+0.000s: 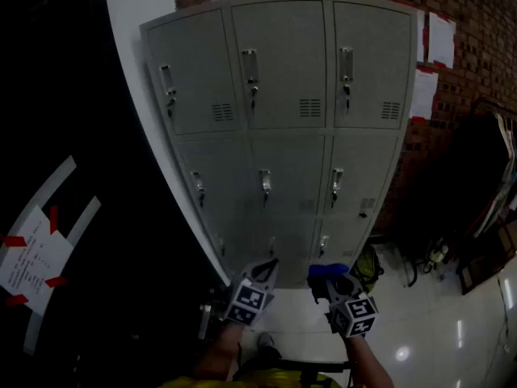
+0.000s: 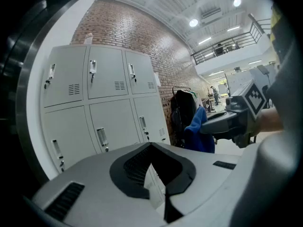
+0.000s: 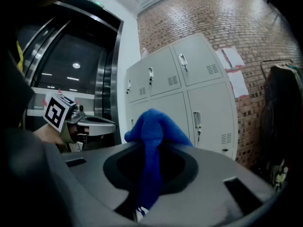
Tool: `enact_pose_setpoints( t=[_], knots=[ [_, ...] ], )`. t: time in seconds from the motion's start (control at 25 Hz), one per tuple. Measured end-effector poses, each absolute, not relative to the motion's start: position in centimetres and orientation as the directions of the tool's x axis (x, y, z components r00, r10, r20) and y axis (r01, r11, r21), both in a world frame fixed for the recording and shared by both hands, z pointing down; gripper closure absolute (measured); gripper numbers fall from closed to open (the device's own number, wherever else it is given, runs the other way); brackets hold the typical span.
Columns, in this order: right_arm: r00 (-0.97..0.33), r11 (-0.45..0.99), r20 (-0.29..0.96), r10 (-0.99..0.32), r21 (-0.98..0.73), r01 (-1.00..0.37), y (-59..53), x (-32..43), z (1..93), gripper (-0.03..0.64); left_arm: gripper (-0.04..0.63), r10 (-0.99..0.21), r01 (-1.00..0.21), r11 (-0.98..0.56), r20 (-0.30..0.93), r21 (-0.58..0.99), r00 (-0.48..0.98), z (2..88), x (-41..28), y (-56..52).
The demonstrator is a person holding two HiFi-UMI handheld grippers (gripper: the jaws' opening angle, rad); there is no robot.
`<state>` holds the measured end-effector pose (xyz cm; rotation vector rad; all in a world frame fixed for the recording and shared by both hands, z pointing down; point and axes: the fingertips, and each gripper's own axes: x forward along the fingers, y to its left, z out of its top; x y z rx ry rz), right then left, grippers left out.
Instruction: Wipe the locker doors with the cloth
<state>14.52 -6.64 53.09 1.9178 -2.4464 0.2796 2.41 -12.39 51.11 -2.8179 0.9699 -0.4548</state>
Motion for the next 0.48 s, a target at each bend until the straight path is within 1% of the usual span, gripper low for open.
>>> enact_pose_setpoints(
  t=[0.2,0.32,0.4,0.48],
  knots=[
    [-0.215,0.205,0.078,-0.973,-0.116,-0.972,-19.3,13.5,49.5,0.549,0.594,-0.598,-0.550,-0.797,0.210,-0.249,0.773,47.4,1.3,-23.7],
    [-0.196,0.189,0.061,-0.979,-0.096,-0.977,-24.9,13.4,48.1,0.549,0.594,-0.611,-0.555,-0.788,0.225,-0.267,0.759,47.1,0.8,-29.1],
    [-0.159,0.156,0.026,-0.987,-0.093,-0.983,-28.2,14.9,46.4,0.549,0.594,-0.605,-0.547,-0.793,0.237,-0.269,0.760,47.5,1.3,-31.7],
    [-0.109,0.112,-0.040,-0.993,-0.099,-0.989,-31.5,17.3,43.4,0.549,0.594,-0.598,-0.533,-0.797,0.244,-0.283,0.764,47.8,2.3,-33.7]
  ],
)
